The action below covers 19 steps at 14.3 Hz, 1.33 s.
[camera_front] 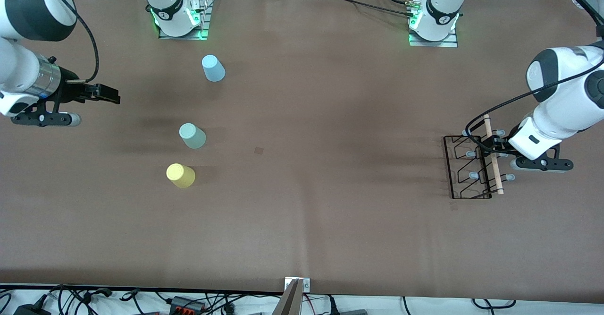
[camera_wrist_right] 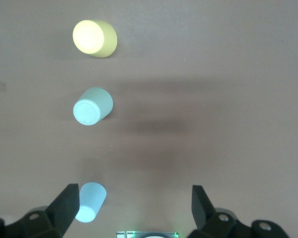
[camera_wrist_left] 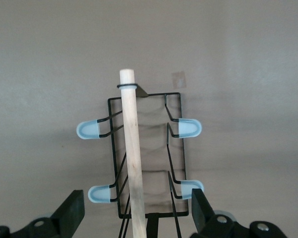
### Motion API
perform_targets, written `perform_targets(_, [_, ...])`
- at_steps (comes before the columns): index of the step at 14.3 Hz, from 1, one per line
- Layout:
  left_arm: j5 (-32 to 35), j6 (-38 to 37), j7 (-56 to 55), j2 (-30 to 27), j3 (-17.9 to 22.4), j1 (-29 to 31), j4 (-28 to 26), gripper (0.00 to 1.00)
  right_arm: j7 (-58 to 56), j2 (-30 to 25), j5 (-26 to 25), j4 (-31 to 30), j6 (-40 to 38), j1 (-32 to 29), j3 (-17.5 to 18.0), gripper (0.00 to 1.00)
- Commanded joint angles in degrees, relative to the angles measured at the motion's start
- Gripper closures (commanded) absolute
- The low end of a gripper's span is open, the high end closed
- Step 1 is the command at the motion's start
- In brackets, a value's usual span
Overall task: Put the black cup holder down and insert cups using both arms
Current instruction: 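Close the left gripper on the dowel and lift the rack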
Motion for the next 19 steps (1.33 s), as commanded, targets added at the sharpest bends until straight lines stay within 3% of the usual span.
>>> perform_targets(1, [1.0, 1.6, 0.5, 1.1, -0.3, 1.0, -1.2, 0.23, 0.7, -2.0, -0.2, -2.2, 1.5, 0.7, 0.0, 0.0])
perform_targets(7, [1.0, 3.1, 0.7, 2.6, -0.4, 1.5, -0.8, 0.76, 0.7, -2.2, -0.2, -2.5, 0.7, 1.0, 0.0, 0.0])
perform_targets(10, [1.0, 3.1, 1.0, 3.1, -0.4, 1.9, -0.7, 0.82, 0.7, -2.8, -0.1, -3.0, -0.1, 1.3, 0.0, 0.0])
perform_targets(13, [1.0, 2.8, 1.0, 3.1, -0.5, 2.2, -0.6, 0.96, 0.8, -2.8, -0.1, -4.5, 0.3, 2.6, 0.0, 0.0])
perform_targets(16, [1.1, 2.5, 0.7, 2.0, -1.1, 2.1, 0.3, 0.99, 0.8, -3.3, -0.1, -7.7, 5.0, 3.2, 0.0, 0.0])
perform_targets(19, [1.0, -7.1, 0.3, 1.0, -2.9, 0.7, 6.0, 0.99, 3.3, -4.4, -0.1, -15.7, 15.5, 4.6, 0.0, 0.0])
